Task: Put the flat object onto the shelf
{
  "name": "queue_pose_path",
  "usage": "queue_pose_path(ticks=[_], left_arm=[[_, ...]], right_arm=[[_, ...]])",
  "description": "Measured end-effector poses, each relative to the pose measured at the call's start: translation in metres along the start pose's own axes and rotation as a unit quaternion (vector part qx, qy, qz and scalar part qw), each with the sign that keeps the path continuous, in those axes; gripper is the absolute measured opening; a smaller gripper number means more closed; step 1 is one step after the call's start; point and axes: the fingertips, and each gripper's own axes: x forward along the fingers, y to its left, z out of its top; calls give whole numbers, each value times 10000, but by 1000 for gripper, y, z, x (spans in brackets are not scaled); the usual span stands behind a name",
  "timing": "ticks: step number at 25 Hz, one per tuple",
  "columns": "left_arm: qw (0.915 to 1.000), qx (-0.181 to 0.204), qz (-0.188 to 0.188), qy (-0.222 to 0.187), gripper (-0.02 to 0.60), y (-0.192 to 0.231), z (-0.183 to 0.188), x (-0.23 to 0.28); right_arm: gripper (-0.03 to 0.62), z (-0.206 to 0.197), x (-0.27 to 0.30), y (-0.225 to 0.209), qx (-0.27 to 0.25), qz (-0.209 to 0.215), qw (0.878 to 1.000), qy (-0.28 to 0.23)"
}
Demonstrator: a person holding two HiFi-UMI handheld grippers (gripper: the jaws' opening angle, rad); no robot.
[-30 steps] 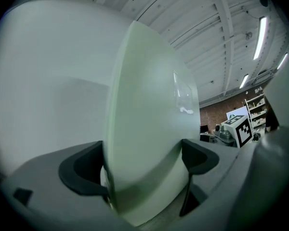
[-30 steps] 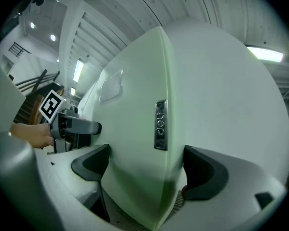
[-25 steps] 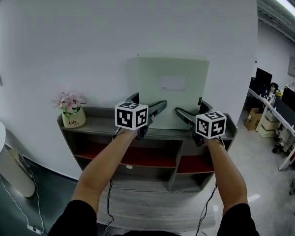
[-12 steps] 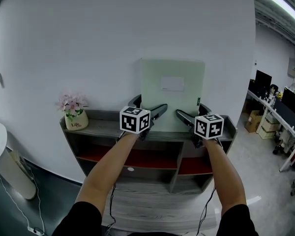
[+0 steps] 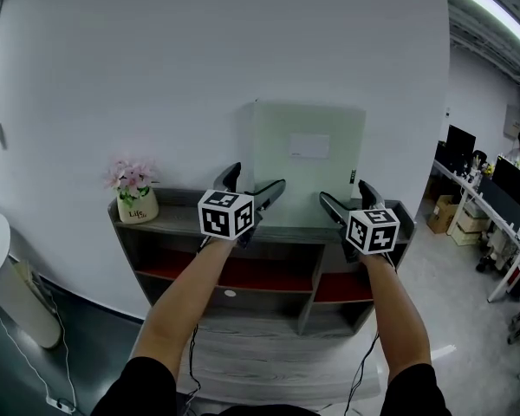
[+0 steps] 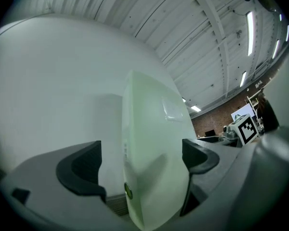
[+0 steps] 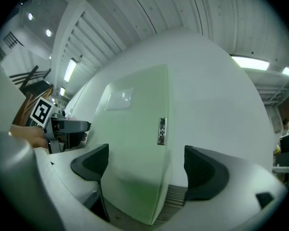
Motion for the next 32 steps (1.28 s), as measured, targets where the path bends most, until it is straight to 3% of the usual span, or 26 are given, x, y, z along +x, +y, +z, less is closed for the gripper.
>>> queue_pose_path(ticks=[10, 14, 15, 18, 20, 22, 27, 32], left_arm=[[9974, 233, 83, -677, 505, -47, 13, -71], [9944, 248, 219, -1001, 294, -72, 5, -108], [9936, 312, 314, -1035, 222, -75, 3, -115], [9920, 534, 638, -946, 88, -77, -11, -134], [9927, 515, 687, -852, 29, -77, -22, -143], [9938, 483, 676, -737, 9, -78, -35, -150], [9958, 27, 793, -460, 6, -72, -70, -171], [9944, -108, 1012, -300, 6, -69, -99, -191]], right_arm=[[466, 23, -64, 68, -419, 222, 9972, -579], [454, 23, -92, 99, -185, 468, 9961, -728], [407, 24, -100, 105, -249, 430, 9955, -806], [223, 17, -119, 114, -415, 225, 9939, -996], [133, 6, -128, 116, -376, 91, 9936, -1062], [70, -6, -135, 118, -309, -26, 9937, -1079], [31, -38, -147, 125, -366, -255, 9948, -916], [27, -66, -153, 128, -283, -375, 9964, -710]])
